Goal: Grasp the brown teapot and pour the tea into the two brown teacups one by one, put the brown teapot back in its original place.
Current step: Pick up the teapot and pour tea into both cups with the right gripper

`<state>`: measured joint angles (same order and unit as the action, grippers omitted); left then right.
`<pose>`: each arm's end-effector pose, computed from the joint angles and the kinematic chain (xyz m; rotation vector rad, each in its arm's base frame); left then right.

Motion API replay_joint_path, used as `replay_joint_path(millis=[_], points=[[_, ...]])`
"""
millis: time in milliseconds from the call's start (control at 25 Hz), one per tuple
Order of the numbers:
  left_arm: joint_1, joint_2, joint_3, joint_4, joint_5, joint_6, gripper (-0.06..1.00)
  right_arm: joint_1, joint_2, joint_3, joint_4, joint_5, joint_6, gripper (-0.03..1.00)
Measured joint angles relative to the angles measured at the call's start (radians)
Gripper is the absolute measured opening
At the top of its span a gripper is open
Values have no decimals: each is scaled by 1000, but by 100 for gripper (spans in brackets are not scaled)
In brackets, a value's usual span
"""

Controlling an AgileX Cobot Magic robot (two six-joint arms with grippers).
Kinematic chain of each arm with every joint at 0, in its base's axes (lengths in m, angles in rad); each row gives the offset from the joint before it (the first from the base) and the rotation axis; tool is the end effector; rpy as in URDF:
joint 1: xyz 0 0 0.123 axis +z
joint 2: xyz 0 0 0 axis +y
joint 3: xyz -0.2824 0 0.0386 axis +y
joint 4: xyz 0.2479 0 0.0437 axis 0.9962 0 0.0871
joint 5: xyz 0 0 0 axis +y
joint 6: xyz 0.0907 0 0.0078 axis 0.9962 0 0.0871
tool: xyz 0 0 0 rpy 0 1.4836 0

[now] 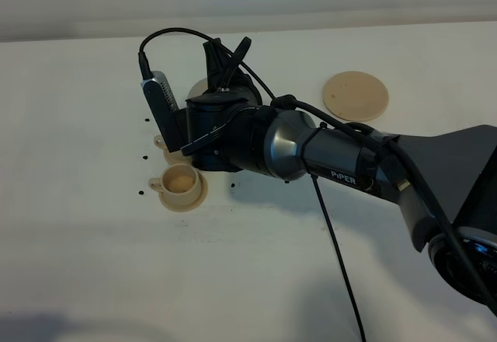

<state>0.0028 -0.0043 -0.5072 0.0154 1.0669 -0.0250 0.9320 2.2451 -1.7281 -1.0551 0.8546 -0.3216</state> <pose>-0.0066 0.0012 0.2786 -0.0292 2.0387 0.0045 0.3364 0.3526 0.1793 -1.9730 1.4539 -1.0004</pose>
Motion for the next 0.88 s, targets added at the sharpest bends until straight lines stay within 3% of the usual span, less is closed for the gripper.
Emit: replay_joint_path(millis=[880], points=[[0, 0, 0, 0, 0, 0, 57, 0, 0, 0, -22, -12, -51, 9]])
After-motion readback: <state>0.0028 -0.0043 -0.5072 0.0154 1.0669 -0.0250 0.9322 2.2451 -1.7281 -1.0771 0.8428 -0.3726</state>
